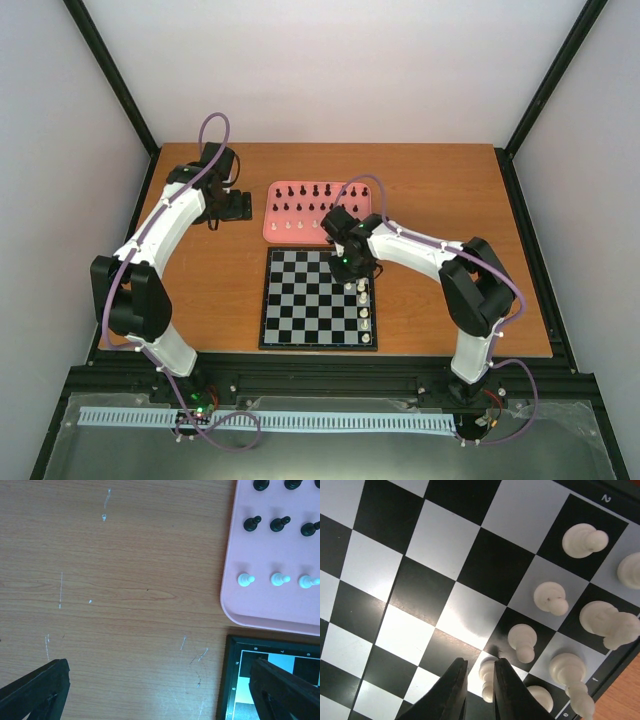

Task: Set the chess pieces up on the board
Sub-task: Place the chess piece on the chessboard, then adjust the chess piece on the chessboard.

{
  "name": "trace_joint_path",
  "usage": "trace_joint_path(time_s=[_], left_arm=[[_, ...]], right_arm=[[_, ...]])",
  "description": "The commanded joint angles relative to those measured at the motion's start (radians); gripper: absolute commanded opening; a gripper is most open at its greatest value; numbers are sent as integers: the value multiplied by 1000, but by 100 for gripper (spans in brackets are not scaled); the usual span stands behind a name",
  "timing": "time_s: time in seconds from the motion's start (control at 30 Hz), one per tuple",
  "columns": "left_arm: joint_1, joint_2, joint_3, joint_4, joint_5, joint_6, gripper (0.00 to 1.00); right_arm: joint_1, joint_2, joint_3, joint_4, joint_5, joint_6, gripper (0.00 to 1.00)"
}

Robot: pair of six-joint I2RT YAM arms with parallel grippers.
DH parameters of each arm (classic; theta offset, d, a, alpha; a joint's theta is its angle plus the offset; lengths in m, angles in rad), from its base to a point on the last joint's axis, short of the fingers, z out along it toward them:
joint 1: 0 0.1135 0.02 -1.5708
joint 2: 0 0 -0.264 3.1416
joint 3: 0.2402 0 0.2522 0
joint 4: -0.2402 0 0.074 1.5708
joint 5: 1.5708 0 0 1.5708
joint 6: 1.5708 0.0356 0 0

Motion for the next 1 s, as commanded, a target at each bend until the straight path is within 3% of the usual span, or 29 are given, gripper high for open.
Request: trace_joint_path(time_s=[0.0, 0.97], left_arm=[[-4, -22, 6, 9, -2, 9, 100], [-5, -17, -7, 17, 0, 10, 100]], right_arm=[[25, -9, 23, -21, 15, -6, 19], [48, 20, 102, -112, 59, -10, 17]])
